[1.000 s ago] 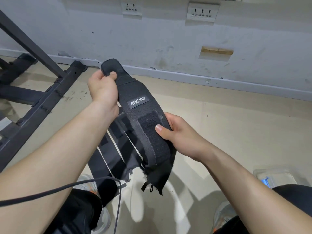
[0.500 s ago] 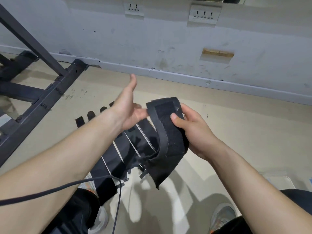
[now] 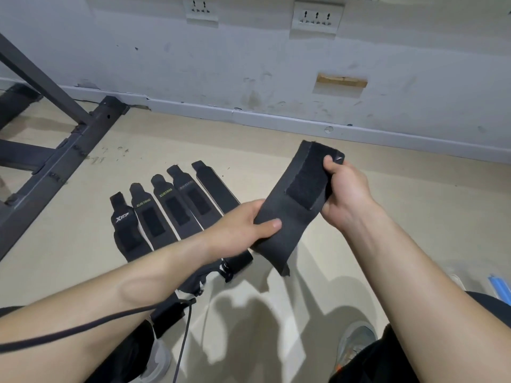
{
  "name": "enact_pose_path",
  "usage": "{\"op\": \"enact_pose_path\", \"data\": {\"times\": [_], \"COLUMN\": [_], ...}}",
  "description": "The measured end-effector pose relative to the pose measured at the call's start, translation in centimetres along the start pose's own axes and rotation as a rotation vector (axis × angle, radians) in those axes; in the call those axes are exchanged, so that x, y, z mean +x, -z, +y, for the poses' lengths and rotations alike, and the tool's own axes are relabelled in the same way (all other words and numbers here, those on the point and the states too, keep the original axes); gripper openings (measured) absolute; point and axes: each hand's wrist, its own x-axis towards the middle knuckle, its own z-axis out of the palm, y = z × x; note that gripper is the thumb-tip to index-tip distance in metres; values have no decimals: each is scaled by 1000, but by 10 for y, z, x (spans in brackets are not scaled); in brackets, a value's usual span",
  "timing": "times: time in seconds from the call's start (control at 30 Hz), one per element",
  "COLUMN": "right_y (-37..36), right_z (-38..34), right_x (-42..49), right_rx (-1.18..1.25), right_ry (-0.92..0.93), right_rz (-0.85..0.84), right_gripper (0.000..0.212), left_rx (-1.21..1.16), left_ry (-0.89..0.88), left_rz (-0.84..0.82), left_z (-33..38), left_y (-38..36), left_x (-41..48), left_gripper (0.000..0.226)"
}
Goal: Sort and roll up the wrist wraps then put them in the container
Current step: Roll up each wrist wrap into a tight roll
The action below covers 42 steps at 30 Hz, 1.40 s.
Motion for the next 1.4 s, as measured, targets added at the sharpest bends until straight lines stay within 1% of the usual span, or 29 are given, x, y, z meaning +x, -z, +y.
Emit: {"op": "enact_pose_path", "data": {"times": [0.03,0.07,0.1,0.17,0.27,0.33,0.4,0.47,0.53,0.6,0.7,0.73,0.8,0.83,0.9,0.93,1.0,1.03,1.07,1.1,1.13,1.17,1.2,1.23,1.27,1.3,1.33,1.37,1.4], "right_y": [0,-3,-5,-9,-12,-13,-11,-11,-14,-16,-15,-16,-15,-14,-11,-10,-9,-7,-5,-3,-3,-3,-2,0,-1,-1,-2,-2,-3], "right_z": [-1,-1,1,11,24,29,33,36,36,32,28,26,25,25,23,22,20,19,18,15,11,6,2,-1,-3,-3,-1,3,8], "right_x": [-2,-5,-9,-17,-23,-22,-19,-19,-20,-17,-10,-9,-7,-6,-3,-2,-3,-3,-3,-5,-7,-11,-16,-19,-24,-28,-30,-30,-29], "right_rx": [38,45,-2,-229,-503,-626,-672,-653,-558,-435,-312,-299,-295,-292,-289,-330,-571,-748,-910,-1030,-1083,-1090,-1064,-1039,-1038,-1043,-1063,-1066,-1054], "right_ry": [-22,-64,-105,-128,-32,44,71,63,53,32,-16,-26,-27,-22,-3,4,44,126,263,433,573,642,659,644,627,639,682,738,775], "right_rz": [-24,-83,-165,-312,-442,-470,-438,-401,-354,-283,-150,-107,-35,-1,8,-16,-79,-92,-82,-61,-76,-159,-298,-448,-578,-693,-756,-776,-746], "right_gripper": [21,23,29,32,28,17,9,14,18,26,39,36,14,10,14,15,19,23,28,29,27,33,43,51,54,54,50,43,35], "left_rx": [-73,-162,-247,-396,-538,-600,-664,-714,-718,-628,-432,-396,-392,-396,-415,-436,-486,-503,-515,-525,-540,-557,-572,-583,-605,-632,-655,-667,-667], "left_ry": [-13,-28,-38,-39,73,142,165,156,130,123,172,182,191,193,200,202,191,181,173,164,159,164,179,198,222,250,278,293,295], "left_rz": [44,89,134,180,242,293,324,321,273,192,98,87,90,97,100,97,88,77,67,60,61,73,84,89,93,104,120,130,126], "left_z": [2,7,13,26,38,40,40,40,41,38,30,27,23,22,23,25,31,34,38,41,43,45,48,49,51,52,52,51,50], "left_y": [-1,-1,1,10,26,32,35,35,34,30,18,15,11,10,10,11,13,16,18,21,25,29,31,34,37,39,40,41,40], "left_x": [1,2,4,7,8,7,6,5,2,0,-4,-4,-5,-5,-5,-5,-7,-7,-9,-9,-10,-10,-10,-9,-9,-9,-8,-7,-7], "left_gripper": [21,21,23,25,30,30,27,23,22,26,26,26,24,24,27,27,20,15,11,11,17,23,25,22,16,16,16,15,13]}}
